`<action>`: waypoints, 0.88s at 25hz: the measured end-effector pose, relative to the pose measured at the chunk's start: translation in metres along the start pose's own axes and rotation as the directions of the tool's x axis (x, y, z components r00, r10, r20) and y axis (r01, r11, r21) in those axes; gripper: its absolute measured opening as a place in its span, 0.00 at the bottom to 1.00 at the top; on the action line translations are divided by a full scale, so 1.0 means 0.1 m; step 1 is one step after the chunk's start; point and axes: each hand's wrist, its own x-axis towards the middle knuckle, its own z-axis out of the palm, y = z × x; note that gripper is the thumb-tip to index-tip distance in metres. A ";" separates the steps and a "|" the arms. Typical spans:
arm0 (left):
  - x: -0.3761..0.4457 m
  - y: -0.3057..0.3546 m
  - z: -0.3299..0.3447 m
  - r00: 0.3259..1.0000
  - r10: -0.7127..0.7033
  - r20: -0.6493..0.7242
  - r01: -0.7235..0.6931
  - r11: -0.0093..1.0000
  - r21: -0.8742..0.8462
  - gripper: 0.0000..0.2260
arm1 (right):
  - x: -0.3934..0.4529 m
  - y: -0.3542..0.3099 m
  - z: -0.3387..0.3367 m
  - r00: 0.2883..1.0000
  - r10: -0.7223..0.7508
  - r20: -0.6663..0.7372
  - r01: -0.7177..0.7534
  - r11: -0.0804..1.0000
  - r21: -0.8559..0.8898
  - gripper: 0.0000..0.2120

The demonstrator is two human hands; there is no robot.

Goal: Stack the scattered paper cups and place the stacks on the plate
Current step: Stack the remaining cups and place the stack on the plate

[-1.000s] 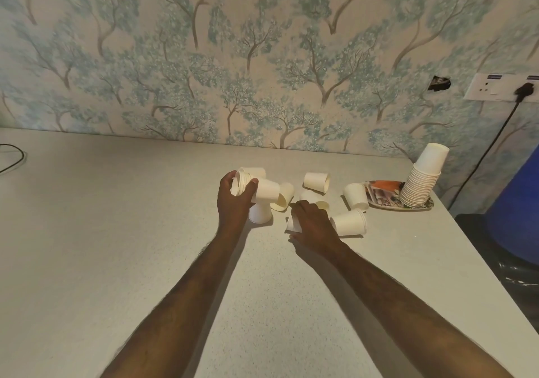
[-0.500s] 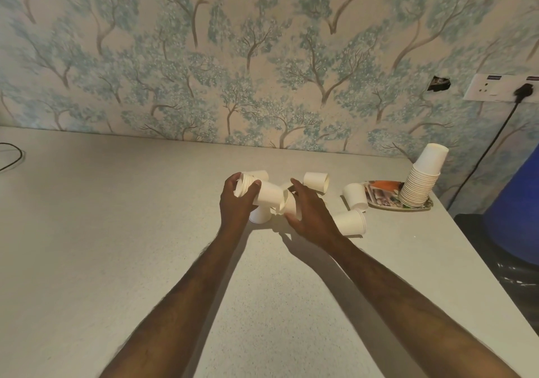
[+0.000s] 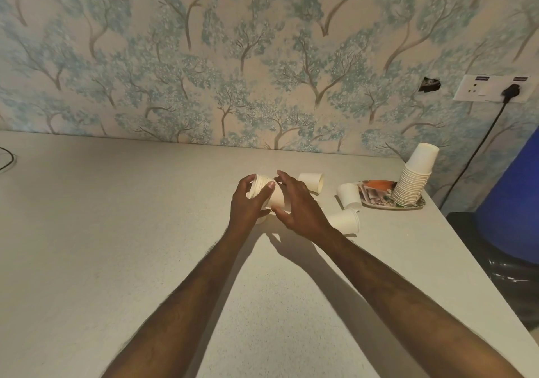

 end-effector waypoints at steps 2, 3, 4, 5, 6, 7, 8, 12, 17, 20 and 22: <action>-0.02 0.01 0.03 1.000 -0.006 0.028 0.006 1.000 -0.003 0.24 | -0.01 0.01 -0.02 1.000 0.004 0.013 -0.005 1.000 0.018 0.39; -0.02 0.02 0.04 1.000 -0.003 0.027 0.003 1.000 -0.005 0.25 | -0.02 0.02 -0.03 1.000 0.006 0.024 -0.006 1.000 0.028 0.40; -0.01 0.02 0.06 1.000 0.000 0.017 0.000 1.000 -0.009 0.25 | -0.03 0.05 -0.05 0.999 0.012 0.037 -0.013 0.999 0.034 0.41; -0.01 0.02 0.07 1.000 0.003 0.003 -0.003 1.000 -0.015 0.26 | -0.05 0.10 -0.07 0.998 0.027 0.050 -0.029 0.999 0.034 0.42; 0.00 0.02 0.07 1.000 0.004 -0.011 -0.004 1.000 -0.019 0.26 | -0.06 0.15 -0.09 0.997 0.050 0.061 -0.052 0.998 0.031 0.44; 0.00 0.02 0.08 1.000 0.004 -0.023 -0.005 1.000 -0.020 0.26 | -0.09 0.23 -0.12 0.995 0.077 0.069 -0.079 0.997 0.025 0.46; 0.00 0.02 0.09 0.999 0.003 -0.033 -0.004 1.000 -0.018 0.26 | -0.11 0.31 -0.15 0.991 0.110 0.075 -0.111 0.994 0.012 0.47; 0.00 0.01 0.13 0.999 -0.001 -0.052 0.000 1.000 -0.018 0.26 | -0.26 0.70 -0.28 0.959 0.258 0.119 -0.241 0.961 -0.138 0.51; 0.00 -0.02 0.24 0.998 -0.019 -0.055 0.017 0.999 -0.032 0.27 | -0.47 1.07 -0.46 0.891 0.385 0.240 -0.238 0.847 -0.475 0.51; 0.00 -0.04 0.33 0.998 -0.032 -0.047 0.030 0.998 -0.048 0.26 | -0.52 1.17 -0.49 0.879 0.385 0.280 -0.173 0.807 -0.565 0.44; 0.00 -0.04 0.37 0.999 -0.032 -0.043 0.029 0.998 -0.052 0.26 | -0.52 1.19 -0.52 0.892 0.349 0.289 -0.110 0.785 -0.609 0.35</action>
